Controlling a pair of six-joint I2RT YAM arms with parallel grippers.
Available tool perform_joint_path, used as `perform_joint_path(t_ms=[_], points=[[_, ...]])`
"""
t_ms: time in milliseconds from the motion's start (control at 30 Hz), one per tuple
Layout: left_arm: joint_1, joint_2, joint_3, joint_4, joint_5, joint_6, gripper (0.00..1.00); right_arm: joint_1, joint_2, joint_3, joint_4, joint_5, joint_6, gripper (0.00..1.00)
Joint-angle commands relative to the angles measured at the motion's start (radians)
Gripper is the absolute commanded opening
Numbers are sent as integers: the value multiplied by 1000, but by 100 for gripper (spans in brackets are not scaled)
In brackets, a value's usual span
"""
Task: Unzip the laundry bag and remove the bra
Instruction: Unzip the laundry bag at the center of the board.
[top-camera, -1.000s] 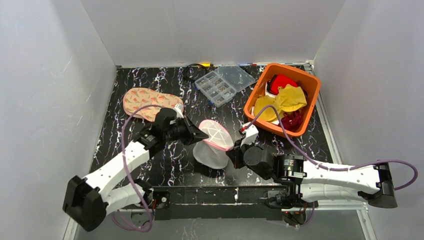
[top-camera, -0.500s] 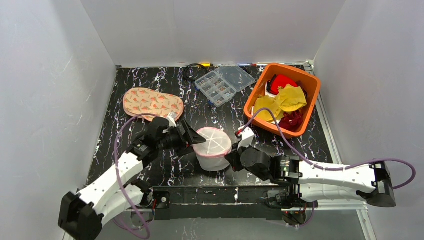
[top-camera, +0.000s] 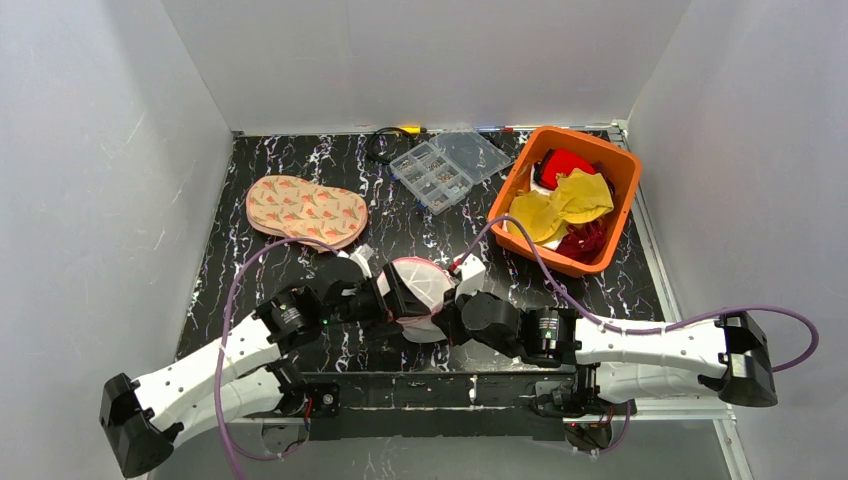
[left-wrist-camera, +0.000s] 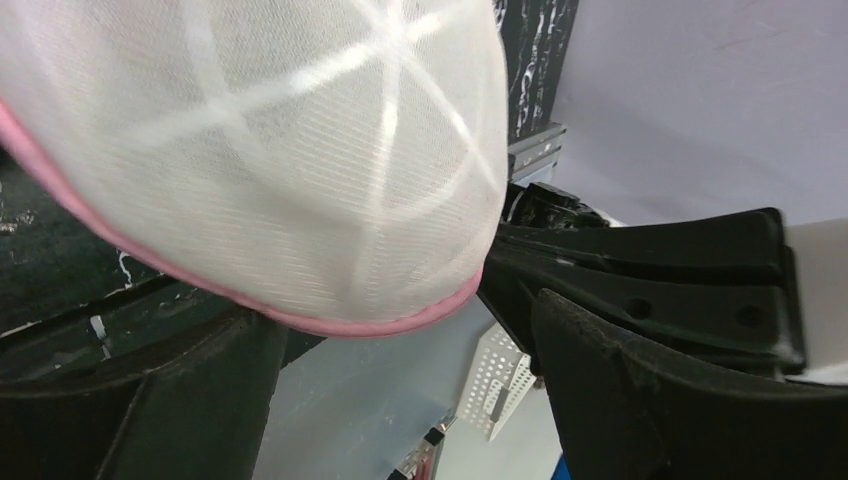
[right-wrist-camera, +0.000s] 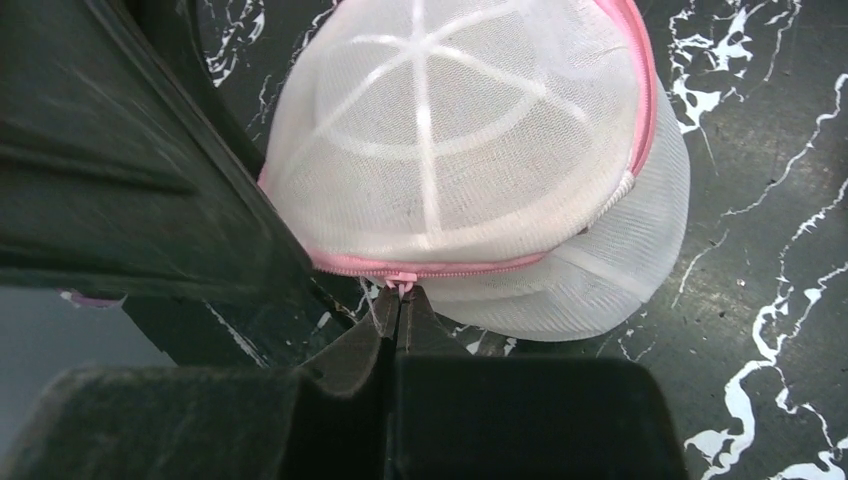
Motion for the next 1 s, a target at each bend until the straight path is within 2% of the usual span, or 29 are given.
perform_joint_path(t_ms=[0, 300, 433, 533, 700, 967], points=[[-72, 5, 24, -36, -127, -73, 88, 3, 11, 63, 75, -21, -14, 1], [-156, -65, -19, -45, -308, -241, 90, 3, -12, 48, 87, -20, -11, 1], [-160, -8, -17, -37, -351, -265, 89, 3, -2, 43, 123, -67, -7, 1], [-160, 36, -19, -10, -377, -273, 85, 4, 8, 42, 135, -93, -3, 1], [-159, 34, -17, -36, -451, -275, 69, 4, -13, 43, 110, -101, -7, 1], [-160, 2, -10, -103, -532, -263, 21, 4, -76, 59, -15, -20, -26, 1]])
